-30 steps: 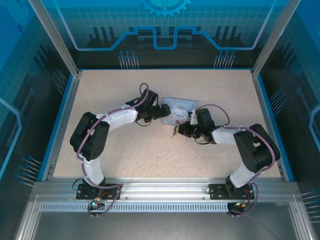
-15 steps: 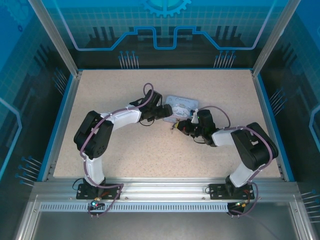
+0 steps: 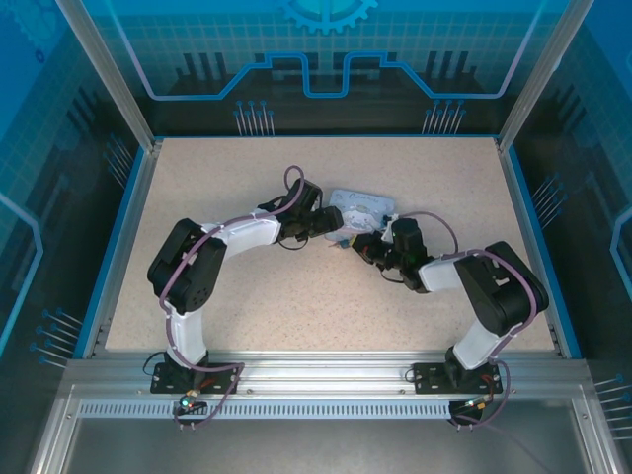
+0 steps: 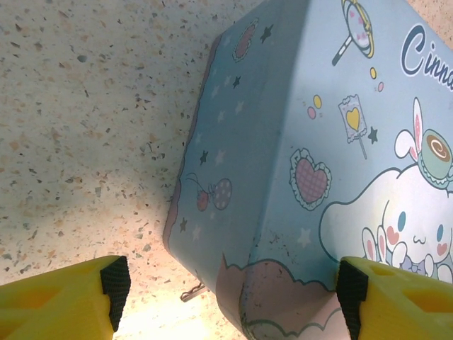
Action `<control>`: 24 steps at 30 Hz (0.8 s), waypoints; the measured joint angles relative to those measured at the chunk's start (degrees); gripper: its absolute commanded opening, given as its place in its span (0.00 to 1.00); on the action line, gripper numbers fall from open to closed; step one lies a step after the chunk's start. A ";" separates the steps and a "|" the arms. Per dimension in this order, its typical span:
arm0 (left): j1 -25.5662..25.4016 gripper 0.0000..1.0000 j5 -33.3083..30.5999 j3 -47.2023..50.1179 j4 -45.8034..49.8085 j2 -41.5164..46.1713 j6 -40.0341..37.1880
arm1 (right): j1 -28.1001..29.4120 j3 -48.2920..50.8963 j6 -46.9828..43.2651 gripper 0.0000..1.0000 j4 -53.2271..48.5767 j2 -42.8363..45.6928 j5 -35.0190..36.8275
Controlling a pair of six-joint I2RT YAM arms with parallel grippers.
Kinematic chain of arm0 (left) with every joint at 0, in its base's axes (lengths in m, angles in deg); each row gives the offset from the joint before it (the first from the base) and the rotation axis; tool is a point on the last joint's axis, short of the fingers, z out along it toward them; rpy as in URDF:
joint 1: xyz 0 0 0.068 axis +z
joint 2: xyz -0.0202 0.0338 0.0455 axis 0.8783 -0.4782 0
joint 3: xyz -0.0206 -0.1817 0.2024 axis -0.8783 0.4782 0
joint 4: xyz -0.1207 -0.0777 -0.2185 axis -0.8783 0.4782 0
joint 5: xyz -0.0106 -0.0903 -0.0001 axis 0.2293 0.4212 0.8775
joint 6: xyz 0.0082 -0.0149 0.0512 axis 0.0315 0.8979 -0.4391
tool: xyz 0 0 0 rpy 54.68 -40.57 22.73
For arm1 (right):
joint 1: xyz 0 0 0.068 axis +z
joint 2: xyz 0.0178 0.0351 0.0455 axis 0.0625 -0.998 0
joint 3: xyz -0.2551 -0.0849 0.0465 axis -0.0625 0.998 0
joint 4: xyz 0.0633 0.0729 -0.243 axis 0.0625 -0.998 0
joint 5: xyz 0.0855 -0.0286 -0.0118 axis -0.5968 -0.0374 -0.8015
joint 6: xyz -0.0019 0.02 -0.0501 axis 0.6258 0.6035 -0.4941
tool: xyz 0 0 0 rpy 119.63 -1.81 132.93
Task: Unlock the padlock with the key
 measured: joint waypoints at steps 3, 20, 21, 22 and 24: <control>0.00 0.80 0.07 0.00 0.07 0.00 0.52 | -0.74 0.83 -1.20 0.44 -7.34 2.32 1.42; -2.21 0.89 1.40 8.31 -5.05 4.59 6.21 | -9.62 -16.06 -11.52 0.48 -21.49 -5.05 -1.22; -2.62 0.90 1.55 8.98 -4.96 5.27 6.75 | -10.03 -18.14 -11.69 0.49 -21.20 -6.60 -1.70; -2.99 0.90 1.79 9.57 -4.48 5.95 7.21 | -10.54 -20.31 -11.96 0.50 -21.11 -8.13 -2.38; -3.43 0.91 1.84 10.14 -2.78 7.21 7.37 | -11.34 -23.19 -12.41 0.51 -20.35 -9.73 -3.43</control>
